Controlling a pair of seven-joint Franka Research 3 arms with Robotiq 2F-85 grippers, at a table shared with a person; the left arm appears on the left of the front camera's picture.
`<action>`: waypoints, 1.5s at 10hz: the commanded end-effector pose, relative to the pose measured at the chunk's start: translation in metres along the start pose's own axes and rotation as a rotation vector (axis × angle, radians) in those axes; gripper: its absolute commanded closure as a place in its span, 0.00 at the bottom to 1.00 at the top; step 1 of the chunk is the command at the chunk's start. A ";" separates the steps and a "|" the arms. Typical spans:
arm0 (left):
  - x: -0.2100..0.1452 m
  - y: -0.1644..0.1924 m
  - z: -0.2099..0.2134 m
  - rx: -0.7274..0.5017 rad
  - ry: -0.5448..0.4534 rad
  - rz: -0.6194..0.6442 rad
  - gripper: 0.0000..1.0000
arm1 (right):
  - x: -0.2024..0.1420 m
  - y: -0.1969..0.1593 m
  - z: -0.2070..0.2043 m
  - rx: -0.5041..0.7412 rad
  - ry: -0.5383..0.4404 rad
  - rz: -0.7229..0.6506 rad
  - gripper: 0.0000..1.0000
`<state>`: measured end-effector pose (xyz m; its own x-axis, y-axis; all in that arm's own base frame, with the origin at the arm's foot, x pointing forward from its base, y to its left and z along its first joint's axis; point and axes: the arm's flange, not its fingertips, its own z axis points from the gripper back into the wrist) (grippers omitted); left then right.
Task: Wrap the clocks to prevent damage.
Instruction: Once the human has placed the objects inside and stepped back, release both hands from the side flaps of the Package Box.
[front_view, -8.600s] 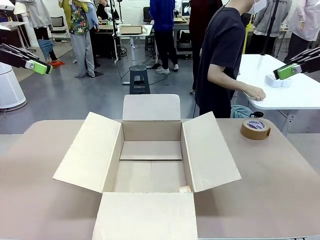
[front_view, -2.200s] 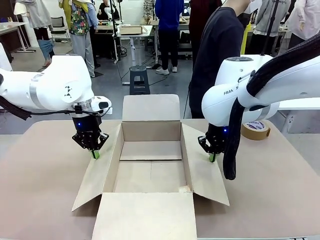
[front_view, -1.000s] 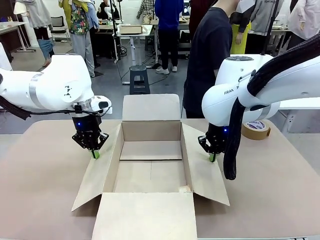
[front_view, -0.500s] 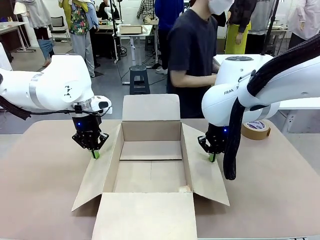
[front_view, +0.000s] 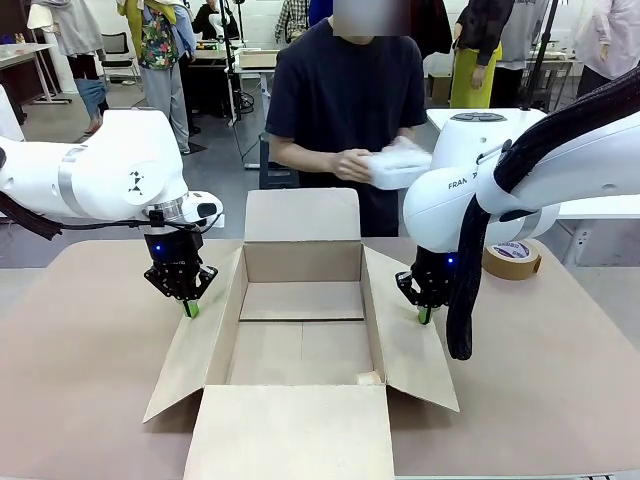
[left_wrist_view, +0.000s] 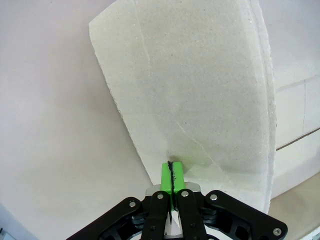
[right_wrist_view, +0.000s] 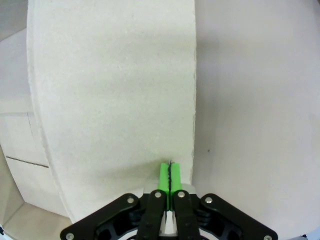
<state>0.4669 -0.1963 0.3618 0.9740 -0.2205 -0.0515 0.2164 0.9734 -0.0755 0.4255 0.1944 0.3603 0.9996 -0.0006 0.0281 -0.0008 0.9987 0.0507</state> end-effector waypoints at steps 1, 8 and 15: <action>-0.001 -0.001 0.000 0.008 -0.001 -0.007 1.00 | -0.001 -0.001 0.001 -0.006 0.001 -0.001 0.99; -0.001 -0.001 0.000 0.008 -0.001 -0.007 1.00 | -0.001 -0.001 0.001 -0.006 0.001 -0.001 0.99; -0.001 -0.001 0.000 0.008 -0.001 -0.007 1.00 | -0.001 -0.001 0.001 -0.006 0.001 -0.001 0.99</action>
<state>0.4669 -0.1963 0.3618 0.9740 -0.2206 -0.0516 0.2164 0.9734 -0.0755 0.4255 0.1944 0.3603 0.9996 -0.0007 0.0281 -0.0008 0.9987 0.0507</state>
